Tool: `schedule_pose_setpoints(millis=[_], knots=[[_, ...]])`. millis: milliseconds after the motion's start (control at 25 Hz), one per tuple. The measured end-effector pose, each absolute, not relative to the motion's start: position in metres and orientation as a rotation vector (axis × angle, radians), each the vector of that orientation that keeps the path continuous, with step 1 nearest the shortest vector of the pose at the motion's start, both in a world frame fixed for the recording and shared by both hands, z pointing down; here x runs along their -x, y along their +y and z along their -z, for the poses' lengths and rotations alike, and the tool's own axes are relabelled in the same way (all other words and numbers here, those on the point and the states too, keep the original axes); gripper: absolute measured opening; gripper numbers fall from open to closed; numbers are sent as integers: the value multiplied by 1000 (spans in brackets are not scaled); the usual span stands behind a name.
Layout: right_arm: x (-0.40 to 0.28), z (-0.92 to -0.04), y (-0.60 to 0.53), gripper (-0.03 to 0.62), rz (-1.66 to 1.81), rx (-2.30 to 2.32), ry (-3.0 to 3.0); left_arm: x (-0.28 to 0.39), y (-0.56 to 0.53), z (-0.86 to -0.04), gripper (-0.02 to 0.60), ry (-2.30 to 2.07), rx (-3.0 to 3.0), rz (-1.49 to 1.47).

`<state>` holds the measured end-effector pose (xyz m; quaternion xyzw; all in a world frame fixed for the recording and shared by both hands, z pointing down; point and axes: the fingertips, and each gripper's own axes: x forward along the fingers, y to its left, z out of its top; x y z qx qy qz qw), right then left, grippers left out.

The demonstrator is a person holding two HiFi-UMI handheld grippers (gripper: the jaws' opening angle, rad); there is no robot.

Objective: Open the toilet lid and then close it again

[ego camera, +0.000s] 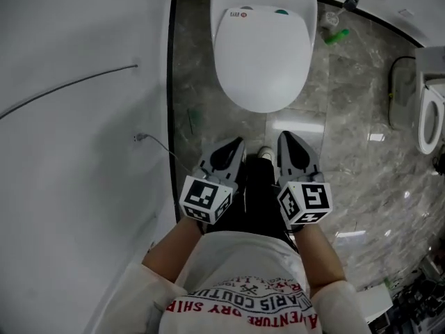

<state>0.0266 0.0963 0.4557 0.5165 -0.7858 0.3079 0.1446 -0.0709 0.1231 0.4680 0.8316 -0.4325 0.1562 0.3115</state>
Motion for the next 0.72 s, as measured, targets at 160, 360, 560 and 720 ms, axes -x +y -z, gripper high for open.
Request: schedule_pose_setpoints(millis=[160,360,560,720], knots=[[-29,-545,83,13,-901,-1437,-2208,68,112,-557,3,-1159,-2221,-541],[-36,-667,91,13,-978,-1373,-2115,61,107,-667,3,-1156,-2199,-620],[-36,-744,102,14,-960,-1297,-2063,44,114,-750,3,-1118,-2106,-605],[-32,-783,99,14,-954,-1268,-2027,39,112,-786,3,-1121,-2081,-625]])
